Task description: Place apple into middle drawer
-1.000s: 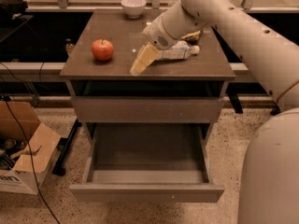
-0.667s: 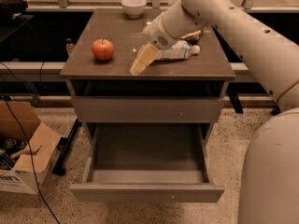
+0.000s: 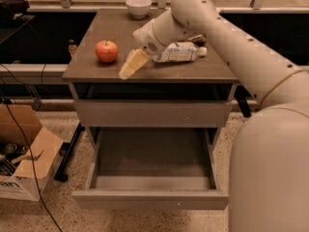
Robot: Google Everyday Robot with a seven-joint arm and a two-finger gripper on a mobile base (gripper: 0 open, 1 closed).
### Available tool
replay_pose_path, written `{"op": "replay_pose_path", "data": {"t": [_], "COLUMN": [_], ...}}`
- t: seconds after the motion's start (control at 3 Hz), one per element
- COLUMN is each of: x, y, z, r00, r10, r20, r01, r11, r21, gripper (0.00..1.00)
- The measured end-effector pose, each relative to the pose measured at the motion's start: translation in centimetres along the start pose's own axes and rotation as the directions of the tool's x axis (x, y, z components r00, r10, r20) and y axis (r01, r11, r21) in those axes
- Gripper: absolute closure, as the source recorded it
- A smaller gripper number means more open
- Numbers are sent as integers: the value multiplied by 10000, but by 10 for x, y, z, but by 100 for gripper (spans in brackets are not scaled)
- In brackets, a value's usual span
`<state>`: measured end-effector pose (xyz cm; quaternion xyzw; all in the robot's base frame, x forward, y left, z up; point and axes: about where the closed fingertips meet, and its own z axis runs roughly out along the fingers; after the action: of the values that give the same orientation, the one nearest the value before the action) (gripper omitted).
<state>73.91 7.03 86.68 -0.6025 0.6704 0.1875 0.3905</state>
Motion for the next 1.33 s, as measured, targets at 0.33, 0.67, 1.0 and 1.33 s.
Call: {"op": "replay_pose_path", "data": {"t": [0.33, 0.67, 1.0, 1.33], "x": [-16, -37, -50, -55], "y": [-8, -16, -22, -28], "z": [28, 47, 64, 81], "r00": [9980, 9915, 9834, 9781], "r10": [-198, -442, -476, -276], "r20": [597, 1226, 1748, 2063], "r01": [209, 480, 568, 425], "r11": [9996, 9985, 9973, 9968], "r21": [-180, -280, -475, -680], "gripper": [0, 0, 0, 0]}}
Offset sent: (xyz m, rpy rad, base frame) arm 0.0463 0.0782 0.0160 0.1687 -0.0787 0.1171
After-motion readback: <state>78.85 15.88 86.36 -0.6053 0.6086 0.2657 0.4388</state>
